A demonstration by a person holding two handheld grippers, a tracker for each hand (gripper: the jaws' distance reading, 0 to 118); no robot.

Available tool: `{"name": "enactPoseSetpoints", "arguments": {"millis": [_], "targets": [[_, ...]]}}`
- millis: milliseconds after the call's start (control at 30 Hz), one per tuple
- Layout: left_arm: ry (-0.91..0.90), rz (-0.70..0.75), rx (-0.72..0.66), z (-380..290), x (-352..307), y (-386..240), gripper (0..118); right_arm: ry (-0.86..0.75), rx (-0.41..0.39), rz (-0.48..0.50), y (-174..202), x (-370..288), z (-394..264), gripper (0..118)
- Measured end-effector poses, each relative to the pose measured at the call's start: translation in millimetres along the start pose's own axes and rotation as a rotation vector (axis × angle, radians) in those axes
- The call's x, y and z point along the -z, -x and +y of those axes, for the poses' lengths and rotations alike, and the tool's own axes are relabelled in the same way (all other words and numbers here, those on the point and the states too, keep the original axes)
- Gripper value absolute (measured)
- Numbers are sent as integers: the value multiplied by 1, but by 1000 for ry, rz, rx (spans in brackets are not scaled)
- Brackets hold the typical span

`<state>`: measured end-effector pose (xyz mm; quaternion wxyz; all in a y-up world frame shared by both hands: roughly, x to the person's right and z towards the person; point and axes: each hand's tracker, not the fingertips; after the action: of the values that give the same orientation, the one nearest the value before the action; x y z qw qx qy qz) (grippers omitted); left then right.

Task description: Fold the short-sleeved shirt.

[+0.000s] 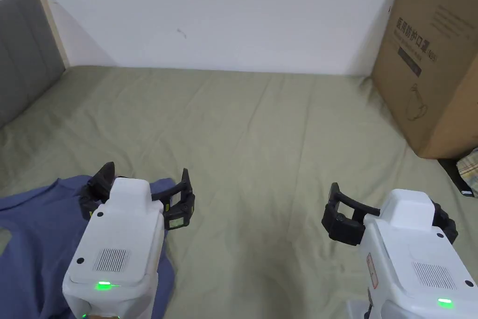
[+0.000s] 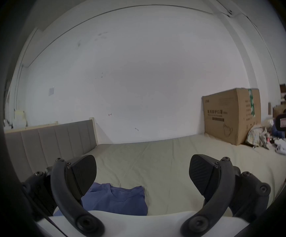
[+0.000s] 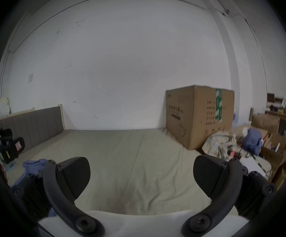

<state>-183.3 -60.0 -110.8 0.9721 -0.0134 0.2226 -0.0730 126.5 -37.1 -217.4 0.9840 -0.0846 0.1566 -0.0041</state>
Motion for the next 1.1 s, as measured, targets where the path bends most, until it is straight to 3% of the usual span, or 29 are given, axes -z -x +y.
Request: {"name": "enactPoseSetpoints", "arguments": {"millis": [233,1100], "targets": [[18,-12,-61,1,1,4,112,-12,-70,-24,4,0,-4,117],[-2,4,-44,5,-3,9,112,-29,-85,-19,8,-5,5,117]]}}
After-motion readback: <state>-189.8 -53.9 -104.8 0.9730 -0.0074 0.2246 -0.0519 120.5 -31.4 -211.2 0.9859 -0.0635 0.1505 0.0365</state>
